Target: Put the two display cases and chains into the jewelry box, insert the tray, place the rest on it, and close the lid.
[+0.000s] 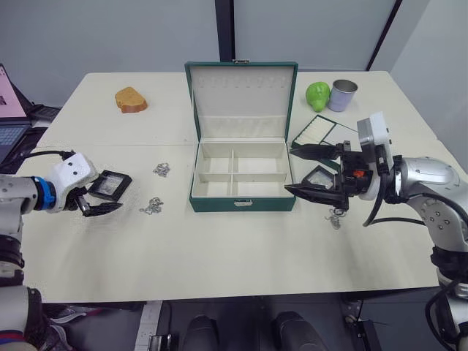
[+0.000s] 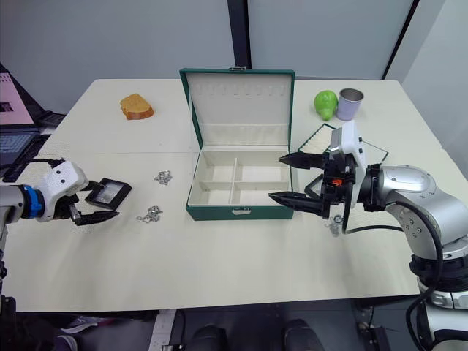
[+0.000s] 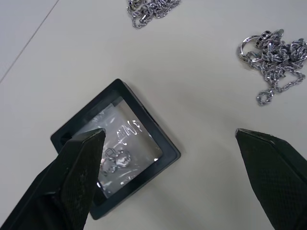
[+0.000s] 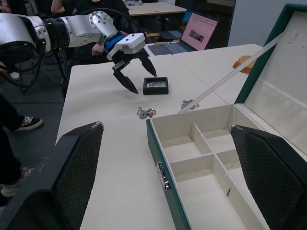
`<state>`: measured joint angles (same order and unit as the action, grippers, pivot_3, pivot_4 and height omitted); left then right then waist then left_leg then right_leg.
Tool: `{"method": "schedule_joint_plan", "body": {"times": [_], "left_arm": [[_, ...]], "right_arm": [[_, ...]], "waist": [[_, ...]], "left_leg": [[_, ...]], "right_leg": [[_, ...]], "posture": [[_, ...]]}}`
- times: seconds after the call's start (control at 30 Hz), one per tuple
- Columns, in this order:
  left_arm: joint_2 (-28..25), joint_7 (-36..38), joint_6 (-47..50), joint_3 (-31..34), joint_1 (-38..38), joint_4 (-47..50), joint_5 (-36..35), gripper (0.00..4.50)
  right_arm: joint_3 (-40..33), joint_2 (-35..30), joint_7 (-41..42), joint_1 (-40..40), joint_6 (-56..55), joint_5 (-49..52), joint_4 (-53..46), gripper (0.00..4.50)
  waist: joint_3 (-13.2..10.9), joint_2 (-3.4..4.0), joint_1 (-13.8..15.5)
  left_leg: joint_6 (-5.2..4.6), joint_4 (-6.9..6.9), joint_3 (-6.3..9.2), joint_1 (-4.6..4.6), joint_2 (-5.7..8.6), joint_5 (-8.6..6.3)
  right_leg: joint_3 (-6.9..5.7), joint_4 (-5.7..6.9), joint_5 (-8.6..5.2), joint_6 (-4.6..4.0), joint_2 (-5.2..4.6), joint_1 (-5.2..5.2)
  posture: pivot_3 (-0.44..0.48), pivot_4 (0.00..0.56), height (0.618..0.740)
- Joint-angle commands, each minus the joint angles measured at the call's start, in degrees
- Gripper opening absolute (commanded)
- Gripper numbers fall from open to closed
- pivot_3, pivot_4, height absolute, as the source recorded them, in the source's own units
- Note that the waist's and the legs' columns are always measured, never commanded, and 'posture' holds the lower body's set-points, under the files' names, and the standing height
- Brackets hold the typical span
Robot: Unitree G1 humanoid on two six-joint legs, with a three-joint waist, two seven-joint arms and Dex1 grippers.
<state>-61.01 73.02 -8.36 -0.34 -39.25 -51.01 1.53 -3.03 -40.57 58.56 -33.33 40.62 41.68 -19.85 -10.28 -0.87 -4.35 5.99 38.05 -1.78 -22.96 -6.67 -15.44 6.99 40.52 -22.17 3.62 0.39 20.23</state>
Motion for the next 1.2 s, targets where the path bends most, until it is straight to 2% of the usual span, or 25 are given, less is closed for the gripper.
{"method": "schedule_joint_plan", "body": {"times": [0.03, 0.4, 0.63, 0.93, 1.03, 1.2], "left_arm": [[-2.7, 1.6, -1.6, -2.7, -3.0, -4.0, 3.9, 4.50], [-1.3, 2.6, -8.6, -12.0, -15.6, -14.1, 14.6, 4.50], [-0.8, 1.9, -10.9, -15.3, -17.4, -16.8, 18.5, 4.50], [-0.4, 1.9, -11.5, -15.7, -18.5, -17.8, 19.3, 4.50], [-0.3, 2.1, -11.4, -15.5, -18.3, -17.9, 19.2, 3.96], [-0.1, 2.3, -11.0, -15.2, -17.7, -17.8, 18.8, 2.45]], "right_arm": [[-1.0, -0.4, -0.2, -0.3, -0.5, 0.9, -1.7, 4.48], [-1.1, -0.2, -1.2, -0.4, 0.4, 1.5, -2.5, 4.48], [-1.5, -0.3, -1.9, -0.1, 1.2, 2.0, -3.1, 4.48], [-1.5, -0.4, -2.2, -0.2, 1.3, 2.2, -3.0, 4.48], [-1.4, -0.4, -2.2, -0.3, 1.2, 2.3, -3.0, 4.50], [-1.4, -0.9, -1.4, -0.8, 1.4, 2.8, -3.0, 4.50]], "waist": [[0.0, 0.00, -0.2], [0.0, -0.01, -0.3], [0.0, -0.01, -0.4], [0.0, -0.01, -0.4], [0.0, -0.01, -0.4], [0.0, -0.01, -0.4]], "left_leg": [[0.00, 0.00, 0.00, 0.00, 0.00, 0.00], [0.00, 0.00, 0.02, -0.01, 0.00, 0.00], [0.00, 0.01, 0.01, 0.00, -0.01, 0.00], [0.00, 0.01, 0.01, 0.00, -0.01, 0.00], [0.00, 0.02, 0.02, 0.00, -0.01, 0.00], [0.00, 0.02, 0.02, 0.00, -0.01, 0.00]], "right_leg": [[-0.01, 0.01, 0.00, 0.00, 0.00, 0.01], [-0.03, 0.00, 0.00, 0.00, 0.01, 0.00], [-0.04, 0.01, 0.00, 0.00, 0.01, 0.02], [-0.04, 0.02, 0.00, 0.00, 0.00, 0.01], [-0.04, 0.02, 0.00, 0.00, 0.00, 0.01], [-0.05, 0.03, 0.00, 0.00, 0.00, 0.01]], "posture": [[0.000, 0.150, 0.740], [0.000, 0.150, 0.740], [0.000, 0.150, 0.740], [0.000, 0.150, 0.740], [0.000, 0.150, 0.740], [0.000, 0.150, 0.740]]}}
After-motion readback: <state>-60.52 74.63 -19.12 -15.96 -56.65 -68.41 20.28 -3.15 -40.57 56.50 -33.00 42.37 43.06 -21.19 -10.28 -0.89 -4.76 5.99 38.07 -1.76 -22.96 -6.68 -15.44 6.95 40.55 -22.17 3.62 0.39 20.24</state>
